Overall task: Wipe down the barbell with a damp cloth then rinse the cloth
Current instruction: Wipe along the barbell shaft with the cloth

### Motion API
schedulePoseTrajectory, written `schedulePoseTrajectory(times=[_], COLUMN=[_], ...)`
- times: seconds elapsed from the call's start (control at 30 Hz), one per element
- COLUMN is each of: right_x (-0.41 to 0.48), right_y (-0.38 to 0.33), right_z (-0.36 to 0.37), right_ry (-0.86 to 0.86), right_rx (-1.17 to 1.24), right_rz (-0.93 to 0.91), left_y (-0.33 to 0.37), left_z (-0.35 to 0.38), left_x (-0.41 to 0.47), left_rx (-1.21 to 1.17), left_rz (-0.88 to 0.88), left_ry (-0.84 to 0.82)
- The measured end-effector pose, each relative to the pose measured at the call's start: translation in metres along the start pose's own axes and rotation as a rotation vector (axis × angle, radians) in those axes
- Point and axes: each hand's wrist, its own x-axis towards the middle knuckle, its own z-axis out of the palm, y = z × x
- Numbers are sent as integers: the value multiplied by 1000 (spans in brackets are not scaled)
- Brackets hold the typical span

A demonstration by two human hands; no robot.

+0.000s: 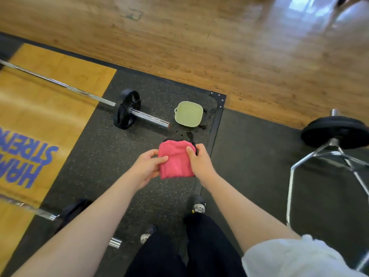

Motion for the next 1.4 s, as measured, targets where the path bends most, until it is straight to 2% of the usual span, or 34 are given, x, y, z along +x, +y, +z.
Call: schedulePoseTrajectory(times=[0.33,0.63,1.07,1.4], right_x=[-104,-194,-289,-340], right_y=[43,62,130,140], right_z=[92,153,213,336], right_ry=[254,351,338,267], right_rx=[89,169,119,104], right_rz=[-42,-111,-141,-65], left_y=[-57,-93,-195,-243], left_z=[-79,-138,-193,-318], left_x=[-65,-130,-208,-243], left_rx=[172,318,254,206], left_rz=[30,79,141,147], left_ry=[-138,-214,-164,-105])
